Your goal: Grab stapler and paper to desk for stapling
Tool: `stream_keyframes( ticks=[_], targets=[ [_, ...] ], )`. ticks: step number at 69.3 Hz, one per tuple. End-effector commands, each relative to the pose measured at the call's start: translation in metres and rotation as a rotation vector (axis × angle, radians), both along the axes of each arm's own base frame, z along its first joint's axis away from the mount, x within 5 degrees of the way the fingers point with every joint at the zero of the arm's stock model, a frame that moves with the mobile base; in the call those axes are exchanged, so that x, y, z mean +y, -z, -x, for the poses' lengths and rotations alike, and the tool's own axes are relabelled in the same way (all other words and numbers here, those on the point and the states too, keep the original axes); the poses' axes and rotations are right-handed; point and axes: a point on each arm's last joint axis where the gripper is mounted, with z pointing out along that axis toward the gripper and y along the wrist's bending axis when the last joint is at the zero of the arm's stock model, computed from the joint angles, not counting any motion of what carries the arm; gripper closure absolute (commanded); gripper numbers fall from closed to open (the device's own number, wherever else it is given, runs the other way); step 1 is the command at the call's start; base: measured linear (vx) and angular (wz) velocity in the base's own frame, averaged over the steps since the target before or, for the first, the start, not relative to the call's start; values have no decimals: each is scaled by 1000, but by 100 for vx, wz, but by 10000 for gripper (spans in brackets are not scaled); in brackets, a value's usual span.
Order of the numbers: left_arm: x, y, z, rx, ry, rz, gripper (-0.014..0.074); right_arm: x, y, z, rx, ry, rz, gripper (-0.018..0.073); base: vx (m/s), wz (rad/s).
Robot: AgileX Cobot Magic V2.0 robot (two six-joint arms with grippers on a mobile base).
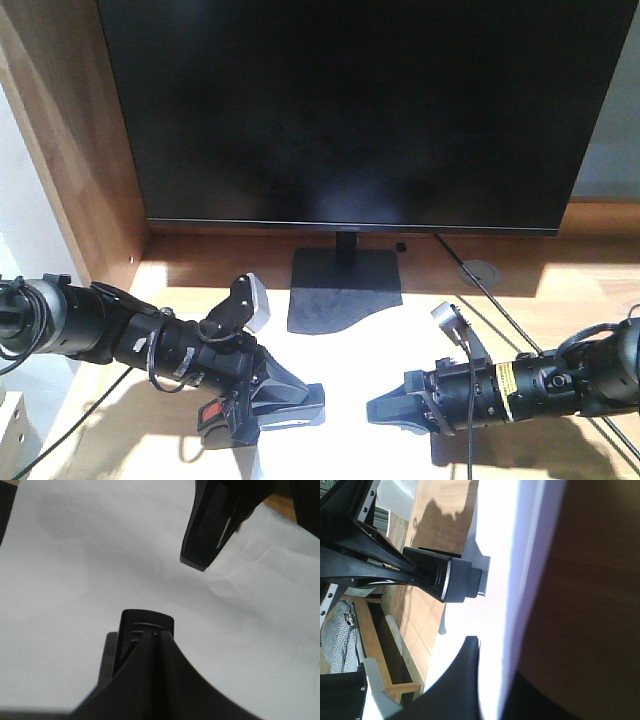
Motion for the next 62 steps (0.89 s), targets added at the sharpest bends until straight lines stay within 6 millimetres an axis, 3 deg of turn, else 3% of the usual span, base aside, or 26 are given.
stream_keyframes(
  ticks=[1, 18, 49, 62],
  targets=[
    [4, 4, -2, -63, 9, -108, 603, 2, -19, -5, -58, -5, -69, 561, 0, 0],
    [4, -9, -2, -95, 6, -95, 603, 2, -19, -5, -58, -8, -68, 561, 0, 0],
    [10, -121, 17, -358, -44, 1, 603, 2, -19, -5, -58, -9, -67, 554, 0, 0],
    [14, -144, 23, -434, -67, 9, 603, 2, -19, -5, -64, -12, -67, 530, 0, 0]
  ],
)
